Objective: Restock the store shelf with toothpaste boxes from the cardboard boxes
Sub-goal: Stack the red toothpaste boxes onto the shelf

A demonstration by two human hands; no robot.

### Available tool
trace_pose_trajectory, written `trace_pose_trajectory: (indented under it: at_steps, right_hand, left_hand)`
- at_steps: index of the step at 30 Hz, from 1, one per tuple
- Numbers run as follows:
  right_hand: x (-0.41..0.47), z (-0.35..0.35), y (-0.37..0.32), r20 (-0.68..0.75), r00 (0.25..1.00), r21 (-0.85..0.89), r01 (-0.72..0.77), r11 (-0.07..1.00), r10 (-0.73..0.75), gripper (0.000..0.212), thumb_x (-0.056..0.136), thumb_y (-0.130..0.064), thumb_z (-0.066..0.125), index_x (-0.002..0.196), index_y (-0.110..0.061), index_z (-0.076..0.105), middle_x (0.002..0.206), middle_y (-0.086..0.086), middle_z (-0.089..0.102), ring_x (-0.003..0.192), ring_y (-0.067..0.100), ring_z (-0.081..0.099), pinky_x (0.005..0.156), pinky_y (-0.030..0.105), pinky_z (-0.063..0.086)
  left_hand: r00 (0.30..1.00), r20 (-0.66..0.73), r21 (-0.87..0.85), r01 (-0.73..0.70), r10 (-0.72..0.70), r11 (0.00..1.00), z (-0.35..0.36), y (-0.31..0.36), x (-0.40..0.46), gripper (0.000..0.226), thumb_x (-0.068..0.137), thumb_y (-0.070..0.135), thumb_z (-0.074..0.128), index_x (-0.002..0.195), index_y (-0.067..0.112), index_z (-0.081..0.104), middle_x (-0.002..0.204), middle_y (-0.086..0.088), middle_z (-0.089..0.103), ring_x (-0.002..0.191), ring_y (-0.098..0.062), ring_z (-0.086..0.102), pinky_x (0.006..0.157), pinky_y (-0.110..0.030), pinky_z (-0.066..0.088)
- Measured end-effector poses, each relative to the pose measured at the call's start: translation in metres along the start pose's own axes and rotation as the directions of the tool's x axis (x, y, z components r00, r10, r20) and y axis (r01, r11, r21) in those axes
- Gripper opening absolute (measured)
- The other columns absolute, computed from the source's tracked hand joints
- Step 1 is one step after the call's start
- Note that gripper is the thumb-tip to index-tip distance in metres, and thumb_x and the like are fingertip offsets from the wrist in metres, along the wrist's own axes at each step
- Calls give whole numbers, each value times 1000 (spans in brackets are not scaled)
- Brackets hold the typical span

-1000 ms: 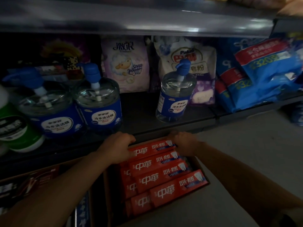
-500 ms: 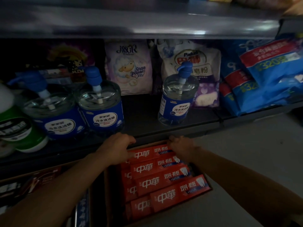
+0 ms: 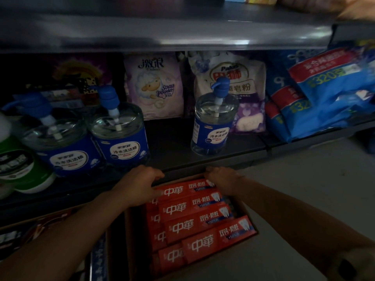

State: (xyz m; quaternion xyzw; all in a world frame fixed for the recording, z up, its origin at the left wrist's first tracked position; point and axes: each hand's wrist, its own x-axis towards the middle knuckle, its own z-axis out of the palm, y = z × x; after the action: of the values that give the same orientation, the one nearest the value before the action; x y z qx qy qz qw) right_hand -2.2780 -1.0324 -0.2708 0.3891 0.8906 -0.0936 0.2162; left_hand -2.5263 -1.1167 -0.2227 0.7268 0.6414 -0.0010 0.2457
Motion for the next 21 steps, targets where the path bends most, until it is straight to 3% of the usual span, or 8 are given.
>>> trace_pose_trajectory:
  at_steps: [8, 12, 16, 21]
  right_hand:
    - [-8, 6, 6, -3, 1000, -123, 17, 992, -18, 63, 92, -38, 56, 144, -14, 30, 150, 14, 30, 128, 27, 42, 104, 37, 37]
    - [-9, 7, 9, -52, 999, -138, 8, 990, -16, 62, 92, -35, 57, 143, -12, 32, 148, 12, 32, 130, 26, 39, 106, 38, 35]
    - [-7, 15, 20, -132, 991, -272, -5, 962, -32, 61, 87, -36, 62, 138, -12, 41, 139, 11, 40, 126, 26, 40, 109, 37, 29]
    - [-11, 17, 21, -153, 988, -221, -43, 974, 9, 64, 85, -35, 64, 140, -12, 39, 142, 11, 35, 130, 25, 35, 112, 37, 24]
  left_hand:
    - [1000, -9, -34, -22, 22, 999, -1, -4, -1, 56, 80, 37, 74, 132, 27, 55, 124, 7, 62, 107, -5, 59, 91, -27, 51]
    - [999, 8, -44, -43, 44, 998, -4, 0, 3, 42, 80, 36, 73, 121, 31, 62, 110, 12, 67, 95, 0, 62, 85, -29, 55]
    - [999, 8, -42, -51, 52, 998, -10, 9, 6, 35, 80, 34, 73, 114, 32, 65, 102, 13, 68, 90, 0, 63, 82, -30, 55]
    - [998, 25, -19, -60, 60, 998, -28, 27, 6, 32, 80, 31, 71, 112, 30, 66, 99, 10, 70, 85, 1, 64, 79, -30, 57]
